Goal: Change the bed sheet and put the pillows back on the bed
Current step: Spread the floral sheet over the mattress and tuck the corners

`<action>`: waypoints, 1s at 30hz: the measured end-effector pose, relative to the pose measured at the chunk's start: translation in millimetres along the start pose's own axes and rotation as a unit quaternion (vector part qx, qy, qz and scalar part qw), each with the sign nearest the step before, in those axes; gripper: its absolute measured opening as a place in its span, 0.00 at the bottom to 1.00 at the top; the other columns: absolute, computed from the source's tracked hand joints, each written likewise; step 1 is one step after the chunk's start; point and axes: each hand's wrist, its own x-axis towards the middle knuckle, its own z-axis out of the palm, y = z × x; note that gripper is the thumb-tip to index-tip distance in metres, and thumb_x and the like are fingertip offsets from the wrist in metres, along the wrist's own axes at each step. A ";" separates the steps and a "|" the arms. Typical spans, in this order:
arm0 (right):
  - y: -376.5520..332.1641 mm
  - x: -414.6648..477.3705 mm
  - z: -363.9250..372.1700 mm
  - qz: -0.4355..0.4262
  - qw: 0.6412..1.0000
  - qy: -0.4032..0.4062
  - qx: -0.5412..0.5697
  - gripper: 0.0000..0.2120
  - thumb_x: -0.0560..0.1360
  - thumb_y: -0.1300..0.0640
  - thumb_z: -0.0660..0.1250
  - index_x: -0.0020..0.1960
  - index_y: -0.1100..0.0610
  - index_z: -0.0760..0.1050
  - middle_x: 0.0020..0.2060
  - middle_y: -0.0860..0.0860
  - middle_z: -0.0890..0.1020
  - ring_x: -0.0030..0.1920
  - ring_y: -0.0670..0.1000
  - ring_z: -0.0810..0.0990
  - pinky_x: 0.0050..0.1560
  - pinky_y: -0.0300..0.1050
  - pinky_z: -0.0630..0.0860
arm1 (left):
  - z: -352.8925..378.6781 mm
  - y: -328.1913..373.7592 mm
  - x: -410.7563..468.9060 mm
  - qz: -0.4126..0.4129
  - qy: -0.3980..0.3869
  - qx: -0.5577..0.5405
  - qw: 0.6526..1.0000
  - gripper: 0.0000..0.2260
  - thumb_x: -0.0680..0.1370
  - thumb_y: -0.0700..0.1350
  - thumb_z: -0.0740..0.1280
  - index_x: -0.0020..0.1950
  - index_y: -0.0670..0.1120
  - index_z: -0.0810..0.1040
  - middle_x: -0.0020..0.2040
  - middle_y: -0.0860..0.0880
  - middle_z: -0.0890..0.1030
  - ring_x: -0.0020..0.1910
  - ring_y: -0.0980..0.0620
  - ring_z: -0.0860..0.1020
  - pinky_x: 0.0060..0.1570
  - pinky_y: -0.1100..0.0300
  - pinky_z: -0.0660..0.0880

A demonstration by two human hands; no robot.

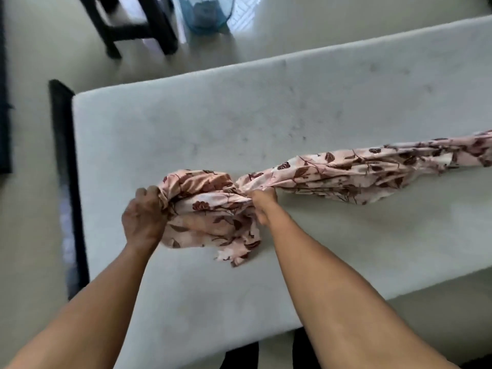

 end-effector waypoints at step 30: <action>78.5 -141.8 194.1 -0.078 0.687 -0.375 -0.617 0.26 0.76 0.49 0.71 0.71 0.58 0.75 0.64 0.55 0.79 0.63 0.57 0.79 0.59 0.46 0.78 | -1.8 -185.9 -46.1 -0.038 -0.130 0.176 0.975 0.27 0.72 0.37 0.68 0.71 0.50 0.75 0.79 0.37 0.58 0.78 0.31 0.52 0.70 0.22 0.47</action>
